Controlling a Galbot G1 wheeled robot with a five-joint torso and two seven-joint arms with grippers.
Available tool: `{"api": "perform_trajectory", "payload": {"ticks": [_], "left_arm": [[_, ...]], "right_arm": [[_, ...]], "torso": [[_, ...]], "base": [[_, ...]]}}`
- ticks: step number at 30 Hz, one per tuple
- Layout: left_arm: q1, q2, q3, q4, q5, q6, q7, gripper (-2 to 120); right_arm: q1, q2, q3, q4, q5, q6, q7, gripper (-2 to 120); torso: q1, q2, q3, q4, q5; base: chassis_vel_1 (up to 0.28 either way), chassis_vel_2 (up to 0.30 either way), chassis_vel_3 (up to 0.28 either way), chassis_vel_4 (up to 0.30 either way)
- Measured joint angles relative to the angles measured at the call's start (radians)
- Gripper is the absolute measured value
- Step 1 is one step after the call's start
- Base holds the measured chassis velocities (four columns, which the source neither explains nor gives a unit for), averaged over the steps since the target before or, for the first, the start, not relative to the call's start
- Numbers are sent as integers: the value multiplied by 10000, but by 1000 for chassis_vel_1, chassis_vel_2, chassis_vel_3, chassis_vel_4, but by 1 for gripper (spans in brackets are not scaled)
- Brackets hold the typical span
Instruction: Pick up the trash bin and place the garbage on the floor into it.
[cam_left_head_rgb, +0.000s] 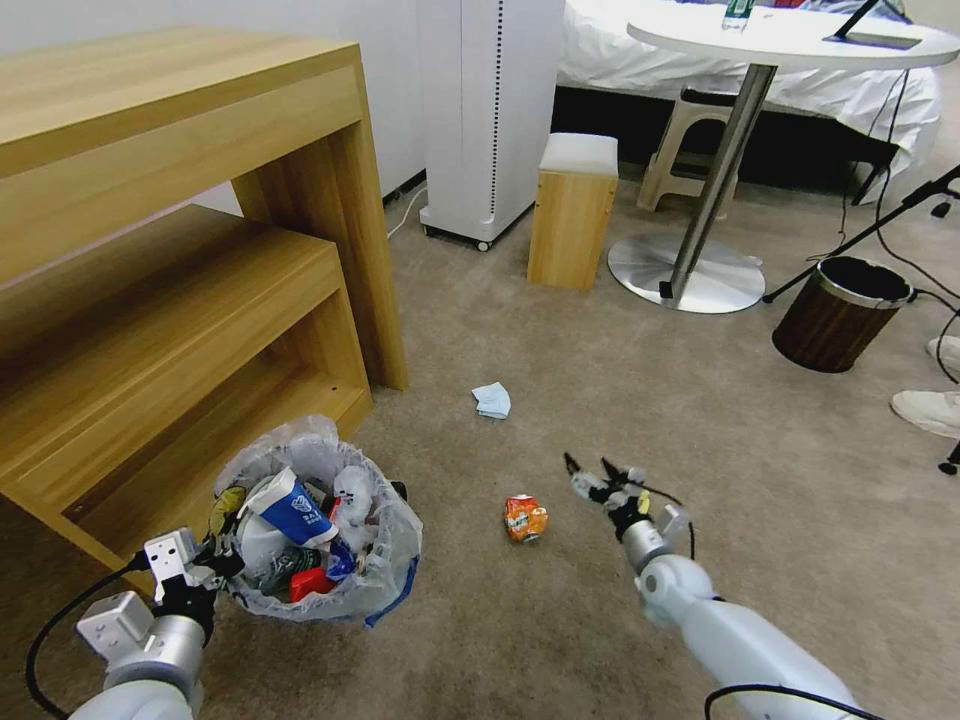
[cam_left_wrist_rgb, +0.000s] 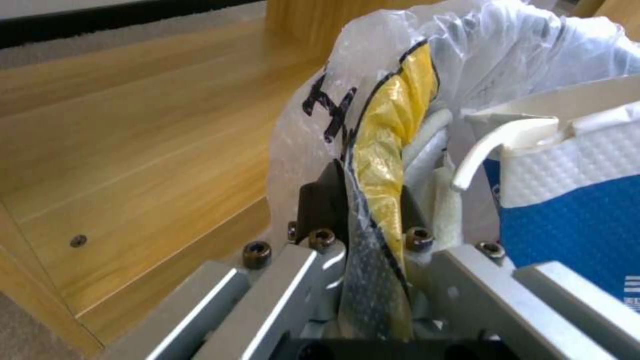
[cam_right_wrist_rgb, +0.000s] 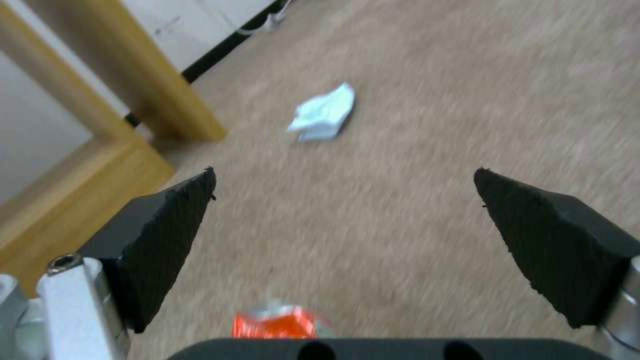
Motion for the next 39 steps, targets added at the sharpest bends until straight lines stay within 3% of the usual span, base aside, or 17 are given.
{"api": "perform_trajectory", "payload": {"ticks": [13,25,30,39], "left_arm": [[-137,36,19,176,-125,-29,-29,3],[-203,-33,70,283,-100,-64,-30,3],[-209,-53,91,284,-93,-81,-15,3],[-147,-62,97,252,-94,-106,5,3]], "right_arm": [[105,1350,-649,-1365,253,459,-920,99],[-845,1073,-83,-763,274,581,-1032,96],[-854,1058,-37,-1161,211,672,-1404,89],[-531,1515,-30,-1983,17,693,-1490,93]], "torso": [[0,0,0,4,6],[0,0,0,1,2],[0,1,-1,2,3],[0,0,-1,4,4]], "base": [[0,0,0,0],[0,0,0,0],[0,0,0,0],[0,0,0,0]]}}
